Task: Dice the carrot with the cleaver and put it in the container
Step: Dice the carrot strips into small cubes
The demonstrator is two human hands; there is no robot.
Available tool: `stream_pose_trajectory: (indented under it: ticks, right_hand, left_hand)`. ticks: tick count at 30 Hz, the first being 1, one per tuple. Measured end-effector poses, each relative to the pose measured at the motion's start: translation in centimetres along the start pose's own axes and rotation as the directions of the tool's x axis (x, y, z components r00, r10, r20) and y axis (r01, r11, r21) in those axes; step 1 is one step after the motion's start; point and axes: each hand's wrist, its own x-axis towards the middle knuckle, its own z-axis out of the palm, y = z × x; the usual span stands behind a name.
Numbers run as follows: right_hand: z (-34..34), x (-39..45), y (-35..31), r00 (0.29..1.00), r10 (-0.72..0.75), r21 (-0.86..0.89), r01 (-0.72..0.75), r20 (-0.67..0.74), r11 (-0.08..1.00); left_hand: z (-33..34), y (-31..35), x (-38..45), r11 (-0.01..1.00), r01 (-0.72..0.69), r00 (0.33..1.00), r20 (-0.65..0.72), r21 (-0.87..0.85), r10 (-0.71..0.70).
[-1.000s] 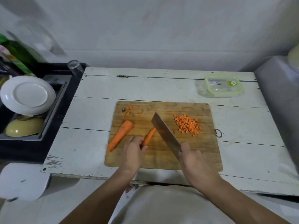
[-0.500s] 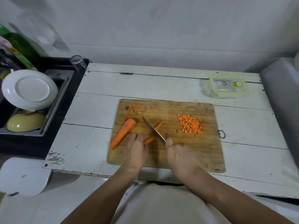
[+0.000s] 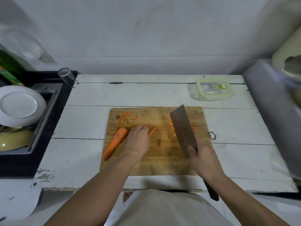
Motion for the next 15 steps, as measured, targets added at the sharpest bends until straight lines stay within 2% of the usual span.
stream_pose_trajectory:
  ticks: [1, 3, 5, 6, 7, 9, 10, 11, 12, 13, 15]
  right_hand:
    - [-0.5, -0.1, 0.2, 1.0, -0.002, 0.004, 0.002, -0.001, 1.0]
    - [-1.3, -0.3, 0.7, 1.0, -0.006, 0.007, 0.006, 0.01, 1.0]
    - [-1.4, -0.4, 1.1, 0.999, -0.013, -0.006, 0.013, 0.033, 1.0]
    - [-1.3, -0.5, 1.1, 0.999, -0.013, -0.017, 0.013, 0.045, 1.0]
    - [-1.1, -0.7, 1.0, 0.998, -0.027, -0.035, 0.029, 0.06, 0.999]
    - [-0.4, -1.1, 1.1, 0.991, -0.075, -0.094, 0.085, 0.111, 0.992]
    - [0.1, -1.4, 0.9, 0.985, -0.093, -0.114, 0.109, 0.145, 0.987]
    - [0.5, -1.7, 0.6, 0.979, -0.1, -0.13, 0.124, 0.178, 0.984]
    - [0.9, -2.0, 0.3, 0.973, -0.108, -0.146, 0.139, 0.202, 0.979]
    - [1.4, -2.1, 0.1, 0.969, -0.125, -0.17, 0.162, 0.212, 0.972]
    - [2.1, -2.3, -0.4, 0.961, -0.179, -0.231, 0.227, 0.213, 0.946]
  left_hand:
    - [0.2, -0.1, 0.1, 0.997, -0.076, 0.995, 0.069, -0.013, 0.077]
    - [0.1, -0.1, -0.4, 0.958, -0.284, 0.931, 0.224, -0.049, 0.288]
    - [-0.1, -0.3, -1.4, 0.913, -0.407, 0.884, 0.237, -0.031, 0.402]
    - [-0.1, -0.3, -2.0, 0.918, -0.395, 0.901, 0.182, -0.033, 0.394]
    - [0.1, -0.2, -2.9, 0.948, -0.309, 0.943, 0.103, -0.071, 0.315]
    - [0.4, 0.7, -4.8, 0.966, 0.004, 1.0, -0.017, -0.259, -0.009]
    - [0.4, 1.3, -5.5, 0.891, 0.209, 0.977, 0.045, -0.404, -0.209]
    - [0.4, 2.1, -5.8, 0.733, 0.406, 0.912, 0.191, -0.546, -0.362]
    - [0.5, 2.8, -5.9, 0.546, 0.56, 0.826, 0.367, -0.623, -0.427]
    - [0.6, 3.5, -5.9, 0.42, 0.643, 0.762, 0.484, -0.64, -0.43]
    - [0.9, 4.1, -5.3, 0.401, 0.666, 0.743, 0.507, -0.63, -0.437]
